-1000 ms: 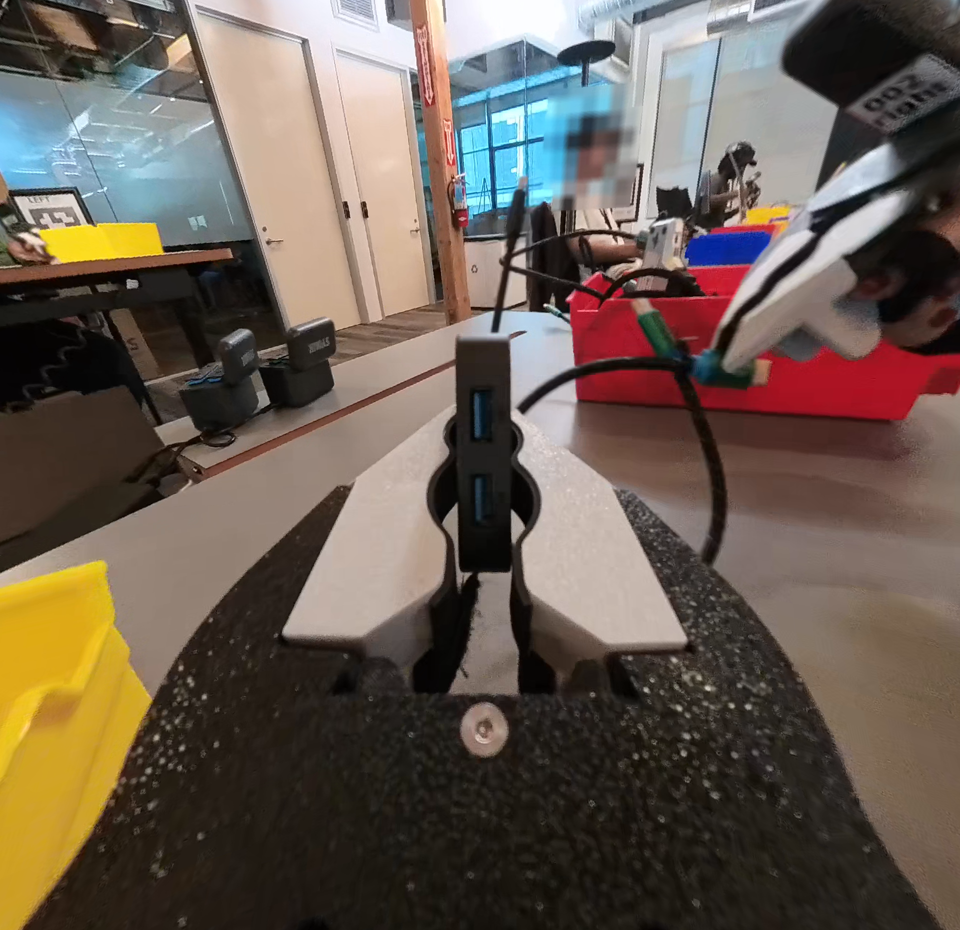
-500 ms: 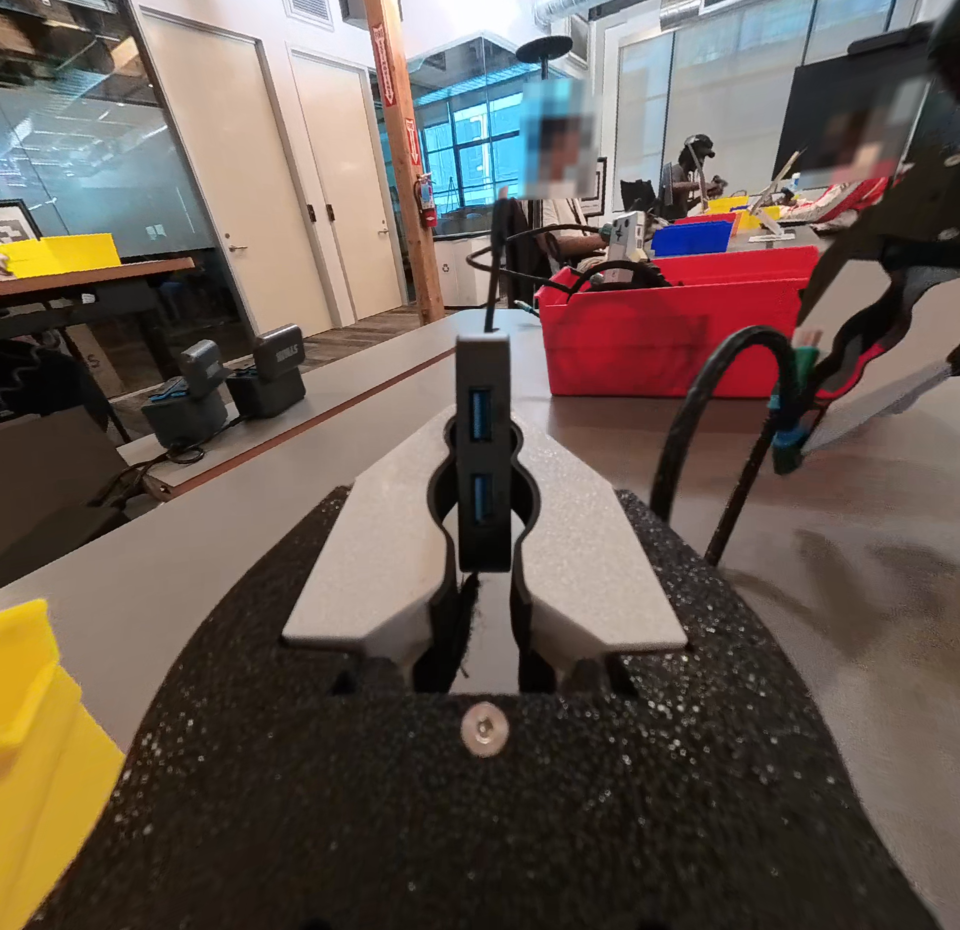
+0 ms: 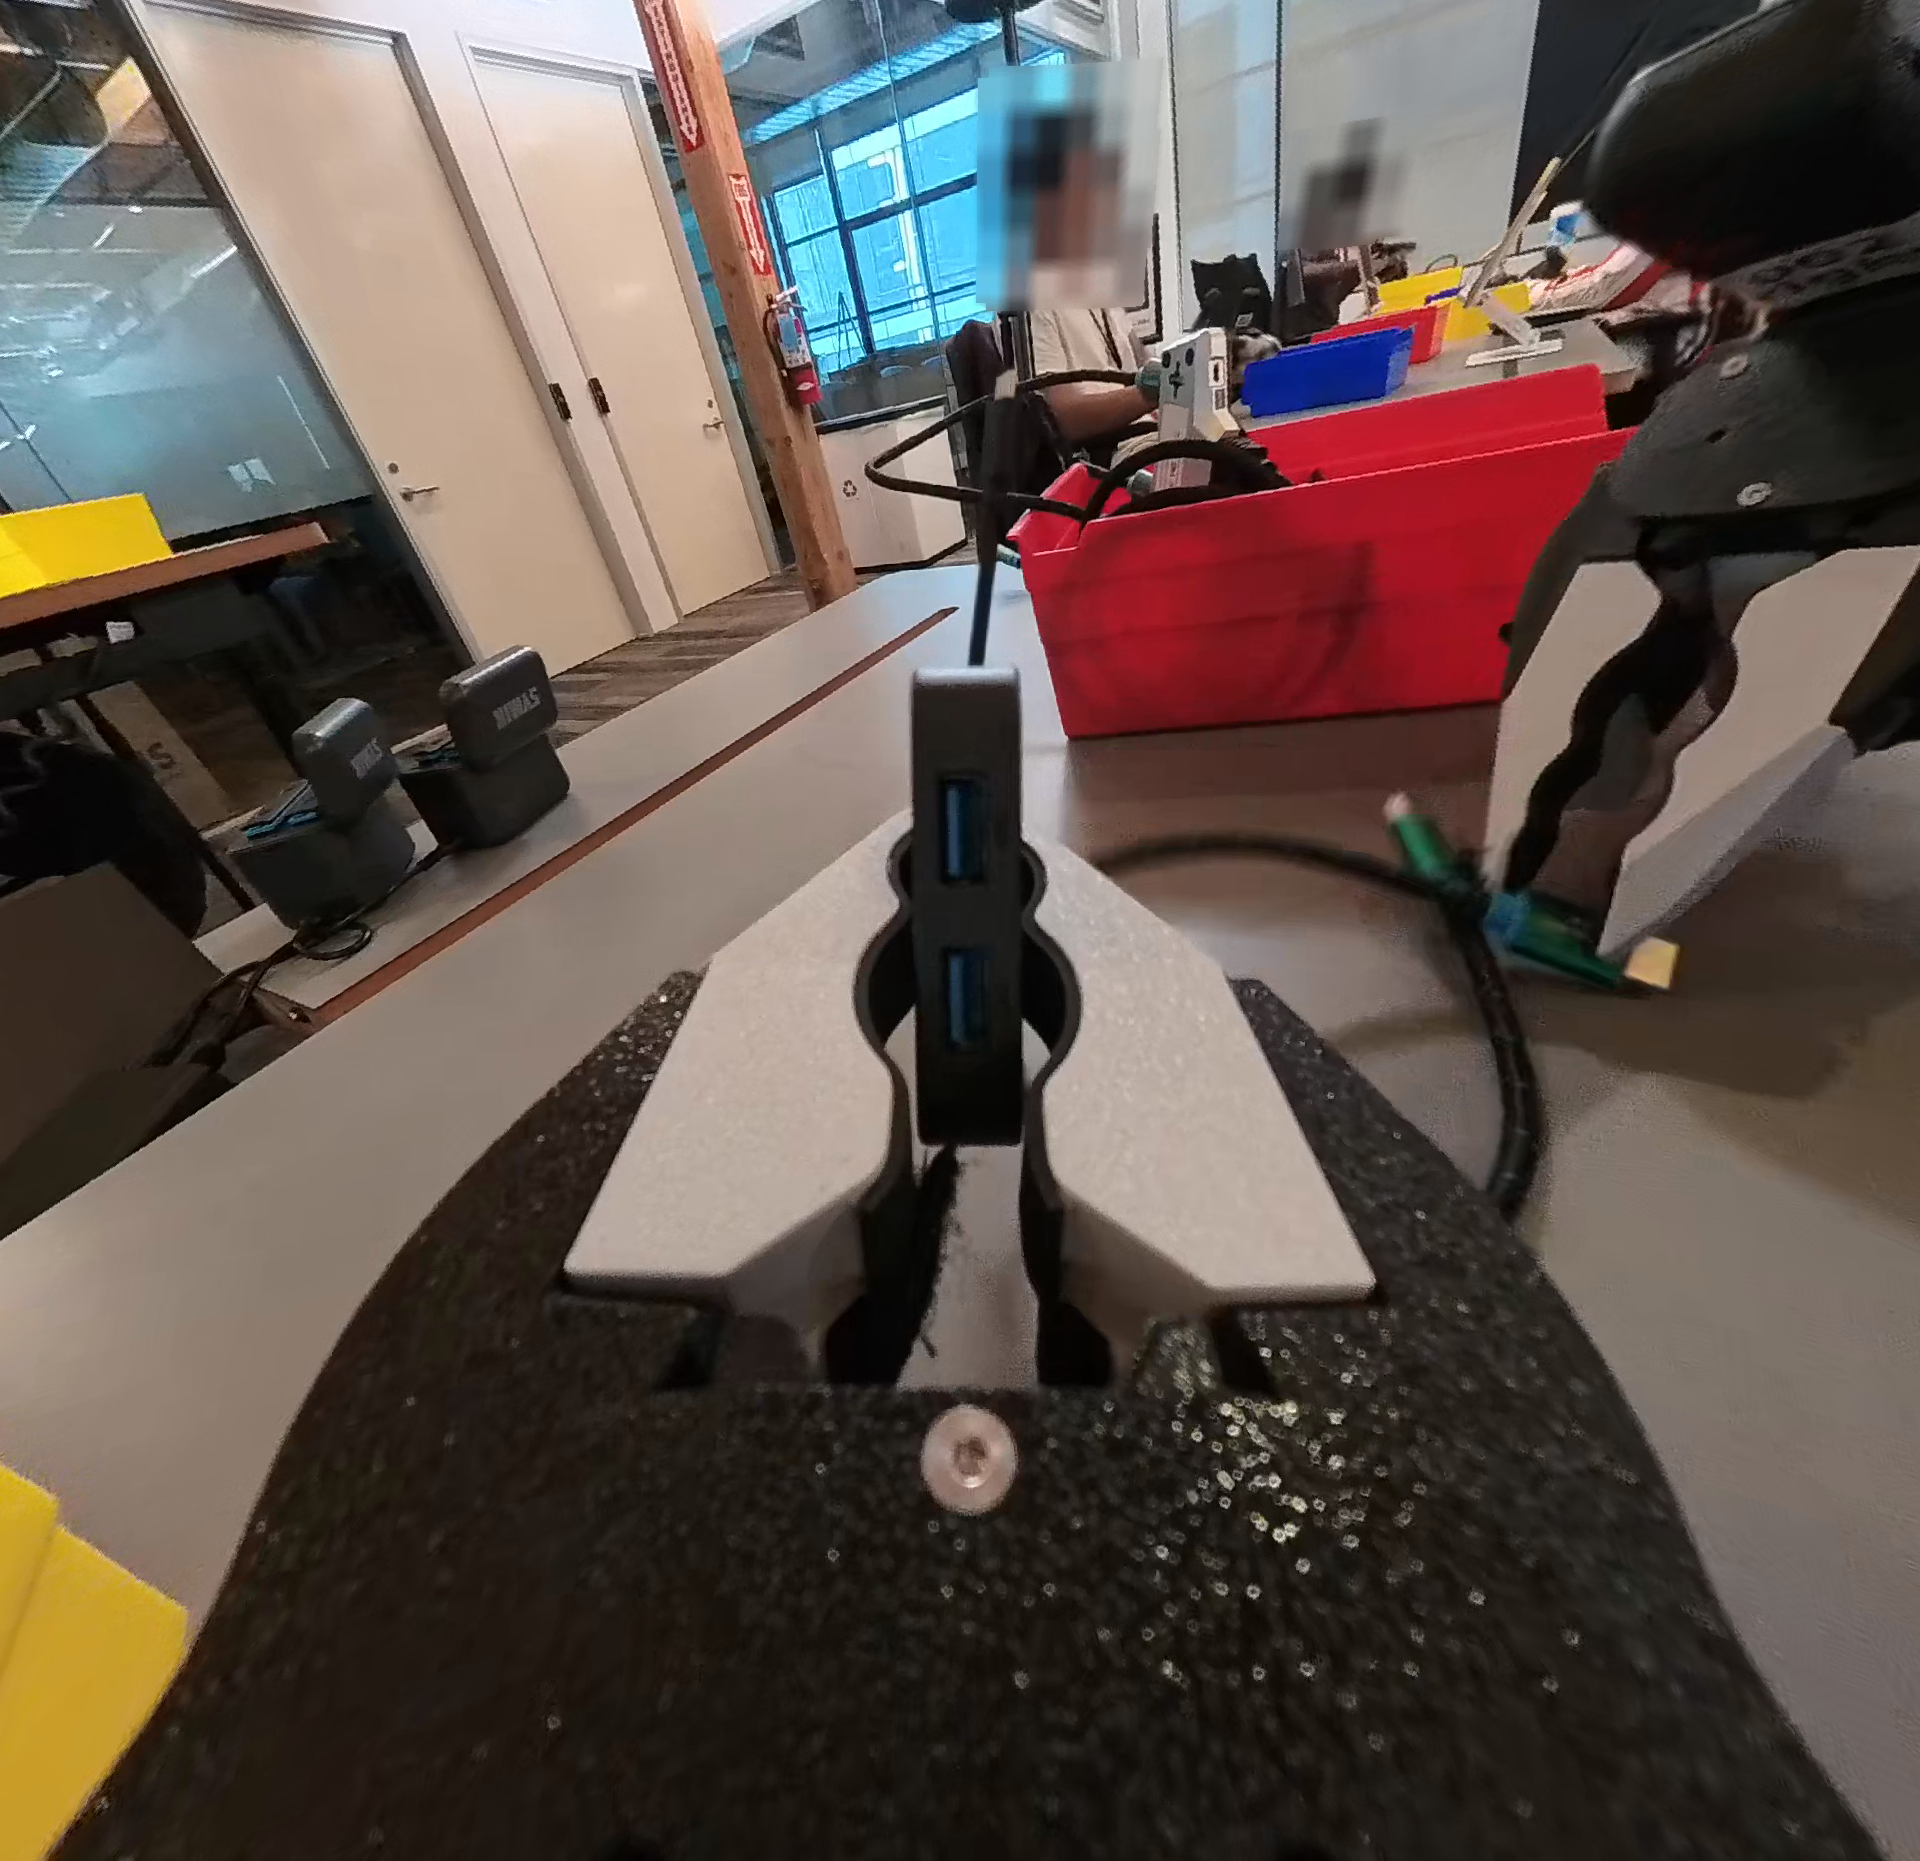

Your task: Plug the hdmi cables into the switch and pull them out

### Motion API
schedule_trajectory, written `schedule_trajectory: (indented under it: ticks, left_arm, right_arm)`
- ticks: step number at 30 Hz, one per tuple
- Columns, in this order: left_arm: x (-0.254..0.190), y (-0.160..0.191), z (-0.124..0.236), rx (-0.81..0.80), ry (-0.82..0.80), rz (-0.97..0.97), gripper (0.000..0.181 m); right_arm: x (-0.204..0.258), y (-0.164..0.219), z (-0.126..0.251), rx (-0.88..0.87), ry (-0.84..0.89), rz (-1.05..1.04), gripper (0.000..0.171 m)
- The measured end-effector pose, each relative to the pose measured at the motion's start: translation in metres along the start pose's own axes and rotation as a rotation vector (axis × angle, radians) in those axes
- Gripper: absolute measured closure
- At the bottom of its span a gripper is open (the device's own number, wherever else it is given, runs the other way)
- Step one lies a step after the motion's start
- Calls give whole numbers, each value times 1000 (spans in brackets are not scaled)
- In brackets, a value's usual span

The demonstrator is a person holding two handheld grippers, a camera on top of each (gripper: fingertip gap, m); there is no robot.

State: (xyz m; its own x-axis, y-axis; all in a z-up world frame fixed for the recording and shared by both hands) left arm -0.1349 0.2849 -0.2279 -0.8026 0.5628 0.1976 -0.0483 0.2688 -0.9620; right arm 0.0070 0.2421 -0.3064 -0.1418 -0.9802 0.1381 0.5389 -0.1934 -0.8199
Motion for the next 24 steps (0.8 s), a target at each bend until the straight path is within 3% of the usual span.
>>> schedule_trajectory:
  ticks: [6, 12, 24]
  left_arm:
    - [-5, 2, -1, 16, 17, -26, 171]
    - [-11, 6, -4, 43, 43, -50, 171]
    - [-55, 40, -14, 269, 198, -232, 169]
  right_arm:
    - [-1, -9, -4, -52, -69, -227, 149]
    - [0, -4, -5, 83, -140, -611, 148]
    - [9, -9, -25, 242, -318, -919, 156]
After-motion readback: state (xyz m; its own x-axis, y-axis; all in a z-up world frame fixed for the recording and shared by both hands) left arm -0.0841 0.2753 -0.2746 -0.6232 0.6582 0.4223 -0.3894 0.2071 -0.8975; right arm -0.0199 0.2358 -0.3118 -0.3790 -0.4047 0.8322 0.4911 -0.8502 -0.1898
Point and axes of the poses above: each gripper's, where its closed fingertips meet, z back along the fingers, y out of its underside, x = y × z across the jaws, the point moved 1 cm from there along z, back along the fingers, and after that the axes turned 11 degrees about -x, right-handed, at the moved point
